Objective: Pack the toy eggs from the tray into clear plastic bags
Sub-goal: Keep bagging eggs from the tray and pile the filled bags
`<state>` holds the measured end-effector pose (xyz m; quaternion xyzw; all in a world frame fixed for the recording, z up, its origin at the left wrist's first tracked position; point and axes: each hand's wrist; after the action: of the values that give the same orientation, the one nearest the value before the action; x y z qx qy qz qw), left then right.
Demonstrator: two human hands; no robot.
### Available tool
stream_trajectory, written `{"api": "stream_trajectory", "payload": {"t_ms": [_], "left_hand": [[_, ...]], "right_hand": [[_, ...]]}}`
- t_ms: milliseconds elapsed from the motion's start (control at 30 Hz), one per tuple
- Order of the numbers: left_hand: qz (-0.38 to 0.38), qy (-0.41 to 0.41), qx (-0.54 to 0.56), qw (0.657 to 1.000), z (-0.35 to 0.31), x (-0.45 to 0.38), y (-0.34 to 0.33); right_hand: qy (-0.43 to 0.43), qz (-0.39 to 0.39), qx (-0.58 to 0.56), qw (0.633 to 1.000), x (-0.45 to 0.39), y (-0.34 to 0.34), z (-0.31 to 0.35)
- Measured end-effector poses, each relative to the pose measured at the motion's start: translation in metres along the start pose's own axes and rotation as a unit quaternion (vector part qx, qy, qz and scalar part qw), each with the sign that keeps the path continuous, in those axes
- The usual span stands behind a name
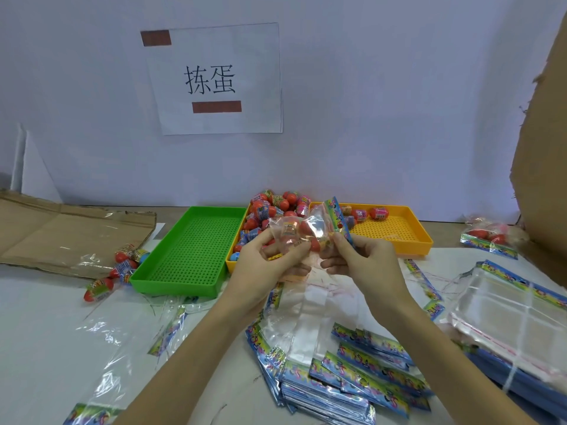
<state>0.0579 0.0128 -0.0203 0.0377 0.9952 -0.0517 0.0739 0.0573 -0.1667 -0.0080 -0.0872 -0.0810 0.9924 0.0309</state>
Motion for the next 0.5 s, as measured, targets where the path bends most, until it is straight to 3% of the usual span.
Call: {"api": "stream_trajectory", "payload": {"t_ms": [133,267,400,500], "left_hand": [[-0.017,0.005,0.013,1.0,-0.003,0.0,-0.002],[0.019,0.035,0.065,0.997,-0.007,-0.002,0.003],[0.014,0.017,0.075,0.997,-0.008,-0.002,0.004],[0.005,0.017,0.095,0.995,-0.01,-0.001,0.004]], "right_hand": [[-0.001,0.006,-0.004,1.0,0.0,-0.001,-0.001],[-0.005,0.002,-0.012,1.0,-0.002,0.001,0.001],[-0.075,0.132,-0.028,0.988,-0.002,0.001,0.005],[-0.068,0.191,0.025,0.979,-0.002,0.003,0.002]]}}
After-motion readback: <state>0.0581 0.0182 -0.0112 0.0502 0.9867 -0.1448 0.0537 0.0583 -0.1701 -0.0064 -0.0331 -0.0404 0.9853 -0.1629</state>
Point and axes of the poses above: each hand's wrist, its own x-axis away from the middle knuckle, its own y-axis out of the back of the hand, z = x × y, and after that the axes turned 5 degrees about -x, right-handed
